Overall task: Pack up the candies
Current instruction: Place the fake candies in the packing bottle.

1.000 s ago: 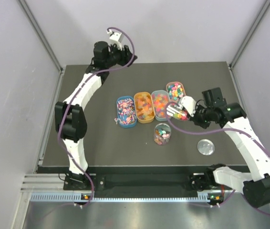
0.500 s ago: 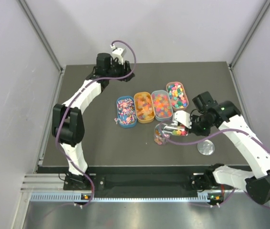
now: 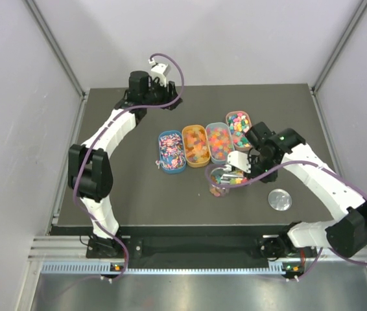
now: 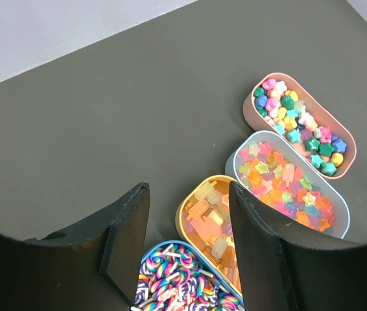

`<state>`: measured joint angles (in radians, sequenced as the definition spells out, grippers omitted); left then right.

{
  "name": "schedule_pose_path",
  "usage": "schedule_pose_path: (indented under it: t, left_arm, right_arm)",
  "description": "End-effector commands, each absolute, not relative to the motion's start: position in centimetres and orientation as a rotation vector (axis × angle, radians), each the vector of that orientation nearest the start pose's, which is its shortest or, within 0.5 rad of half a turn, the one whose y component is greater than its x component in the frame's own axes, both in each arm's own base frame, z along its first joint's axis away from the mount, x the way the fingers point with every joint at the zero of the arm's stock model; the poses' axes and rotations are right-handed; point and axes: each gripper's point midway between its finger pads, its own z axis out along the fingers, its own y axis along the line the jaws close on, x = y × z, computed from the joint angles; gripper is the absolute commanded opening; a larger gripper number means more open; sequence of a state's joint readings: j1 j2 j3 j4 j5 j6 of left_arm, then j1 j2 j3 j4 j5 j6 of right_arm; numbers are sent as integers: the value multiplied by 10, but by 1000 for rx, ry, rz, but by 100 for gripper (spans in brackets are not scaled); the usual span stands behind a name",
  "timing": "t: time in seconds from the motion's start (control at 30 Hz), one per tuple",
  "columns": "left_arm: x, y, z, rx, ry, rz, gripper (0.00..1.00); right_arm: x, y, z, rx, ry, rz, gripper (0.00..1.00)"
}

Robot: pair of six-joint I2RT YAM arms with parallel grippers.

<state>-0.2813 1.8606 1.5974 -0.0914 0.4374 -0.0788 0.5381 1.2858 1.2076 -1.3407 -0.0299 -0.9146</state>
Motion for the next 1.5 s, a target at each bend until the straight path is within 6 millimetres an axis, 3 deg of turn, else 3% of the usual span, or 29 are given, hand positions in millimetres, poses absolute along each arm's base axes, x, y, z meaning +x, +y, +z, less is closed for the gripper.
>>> schedule_pose_path:
  t: [0.0, 0.33, 0.6, 1.17, 1.27, 1.33, 1.4, 1.43, 1.47]
  left_arm:
    - [498, -227, 269, 524, 1811, -669, 57]
    - [500, -232, 262, 529, 1823, -701, 57]
    - [501, -232, 260, 533, 1828, -697, 57]
    - [505, -239, 257, 535, 1820, -733, 57]
    - [504, -247, 259, 552, 1803, -760, 57]
    - [505, -256, 260, 574, 1780, -784, 58]
    - [509, -278, 261, 629, 1733, -815, 59]
    - [510, -287, 258, 656, 1724, -821, 59]
    - [514, -305, 251, 695, 1712, -826, 60]
  right_arm:
    - [178, 69, 174, -2038, 2290, -62, 0]
    - [198, 61, 194, -2111, 2179, -314, 0]
    - [192, 61, 188, -2205, 2127, -347, 0]
    - [211, 53, 205, -2304, 1990, -548, 0]
    - [217, 58, 212, -2225, 2018, -529, 0]
    - [220, 71, 221, -2073, 2090, -417, 0]
    - [225, 82, 222, -1858, 2230, -272, 0]
    - [237, 84, 233, -1722, 2265, -234, 0]
    - [243, 88, 231, -1647, 2315, -187, 0]
